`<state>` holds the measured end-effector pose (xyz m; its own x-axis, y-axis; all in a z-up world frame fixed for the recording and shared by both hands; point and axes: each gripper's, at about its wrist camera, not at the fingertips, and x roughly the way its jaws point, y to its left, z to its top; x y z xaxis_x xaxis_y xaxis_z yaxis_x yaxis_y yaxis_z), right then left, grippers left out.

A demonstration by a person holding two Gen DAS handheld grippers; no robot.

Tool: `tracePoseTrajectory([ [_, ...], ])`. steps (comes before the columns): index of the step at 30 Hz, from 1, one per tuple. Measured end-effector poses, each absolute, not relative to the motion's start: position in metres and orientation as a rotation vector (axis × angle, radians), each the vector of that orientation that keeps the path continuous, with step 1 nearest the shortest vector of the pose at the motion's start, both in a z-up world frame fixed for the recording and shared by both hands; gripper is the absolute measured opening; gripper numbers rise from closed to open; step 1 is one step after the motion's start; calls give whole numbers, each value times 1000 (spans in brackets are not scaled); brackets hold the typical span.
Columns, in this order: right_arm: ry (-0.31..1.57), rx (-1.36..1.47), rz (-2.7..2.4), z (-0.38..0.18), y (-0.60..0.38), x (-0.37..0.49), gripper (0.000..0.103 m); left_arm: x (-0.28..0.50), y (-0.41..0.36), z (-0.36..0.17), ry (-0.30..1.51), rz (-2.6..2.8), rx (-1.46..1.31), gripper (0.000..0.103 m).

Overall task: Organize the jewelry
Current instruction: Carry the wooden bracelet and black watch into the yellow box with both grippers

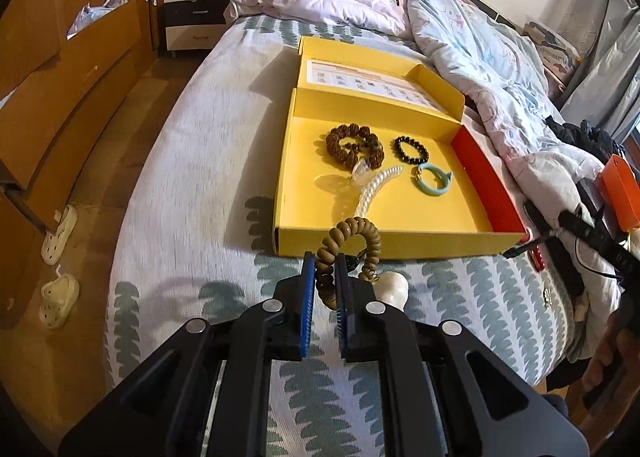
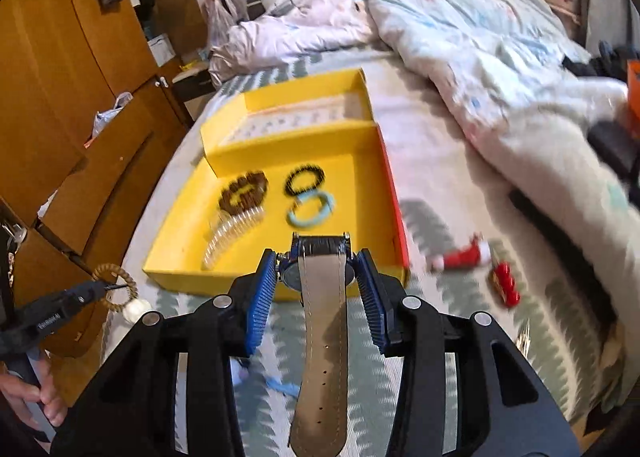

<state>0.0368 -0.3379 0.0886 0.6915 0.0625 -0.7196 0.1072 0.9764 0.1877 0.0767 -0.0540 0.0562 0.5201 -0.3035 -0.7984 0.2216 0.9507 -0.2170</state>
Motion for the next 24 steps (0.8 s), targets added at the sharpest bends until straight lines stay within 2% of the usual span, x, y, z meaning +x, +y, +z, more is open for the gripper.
tracePoseTrajectory([
  [5, 779, 212, 5, 113, -333, 65, 42, 97, -68, 66, 975, -319, -78, 10],
  [10, 793, 224, 24, 115, -335, 105, 42, 121, -83, 72, 982, -323, -64, 9],
  [24, 988, 234, 45, 32, -348, 190, 42, 194, -138, 44, 1047, -364, -42, 10],
])
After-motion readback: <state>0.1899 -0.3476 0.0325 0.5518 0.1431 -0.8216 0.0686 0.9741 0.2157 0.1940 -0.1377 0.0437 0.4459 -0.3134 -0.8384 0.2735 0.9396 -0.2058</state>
